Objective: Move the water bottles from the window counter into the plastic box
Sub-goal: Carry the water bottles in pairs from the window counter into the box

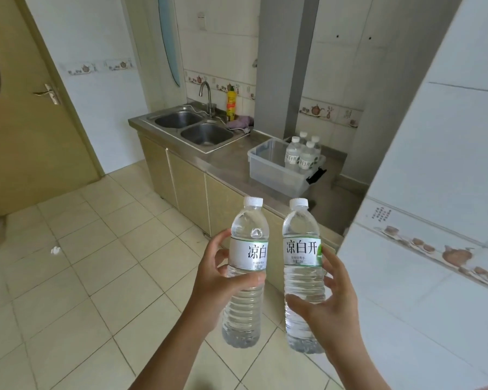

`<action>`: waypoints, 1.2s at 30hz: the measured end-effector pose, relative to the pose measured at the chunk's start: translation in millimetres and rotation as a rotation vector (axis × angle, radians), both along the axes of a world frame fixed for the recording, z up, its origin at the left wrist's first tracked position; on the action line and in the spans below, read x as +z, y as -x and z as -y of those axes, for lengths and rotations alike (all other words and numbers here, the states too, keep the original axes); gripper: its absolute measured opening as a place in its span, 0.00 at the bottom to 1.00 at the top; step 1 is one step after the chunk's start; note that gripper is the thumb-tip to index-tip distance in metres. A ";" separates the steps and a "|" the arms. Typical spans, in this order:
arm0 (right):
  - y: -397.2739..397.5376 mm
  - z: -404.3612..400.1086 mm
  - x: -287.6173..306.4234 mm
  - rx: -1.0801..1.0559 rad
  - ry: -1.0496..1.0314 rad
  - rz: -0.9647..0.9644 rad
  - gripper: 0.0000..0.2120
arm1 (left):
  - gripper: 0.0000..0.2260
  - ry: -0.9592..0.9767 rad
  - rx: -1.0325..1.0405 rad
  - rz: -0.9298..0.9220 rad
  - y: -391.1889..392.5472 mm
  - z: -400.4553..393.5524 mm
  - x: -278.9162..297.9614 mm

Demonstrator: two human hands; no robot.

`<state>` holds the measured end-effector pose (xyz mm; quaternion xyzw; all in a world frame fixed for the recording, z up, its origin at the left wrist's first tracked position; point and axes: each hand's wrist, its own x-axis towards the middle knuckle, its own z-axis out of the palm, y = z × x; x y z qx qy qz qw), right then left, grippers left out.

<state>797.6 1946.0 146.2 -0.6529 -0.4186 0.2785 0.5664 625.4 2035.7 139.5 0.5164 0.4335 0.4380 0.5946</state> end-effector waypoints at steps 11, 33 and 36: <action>11.3 -198.0 4.6 -0.170 -0.013 -0.017 0.44 | 0.41 0.002 -0.184 -0.019 -6.8 -233.7 -1.6; -163.6 -454.4 -13.7 -0.404 -0.056 0.062 0.43 | 0.41 0.022 -0.411 0.013 -217.9 -506.3 1.9; -186.4 -477.8 -16.7 -0.432 -0.047 0.062 0.44 | 0.41 0.027 -0.443 0.025 -249.1 -530.6 2.7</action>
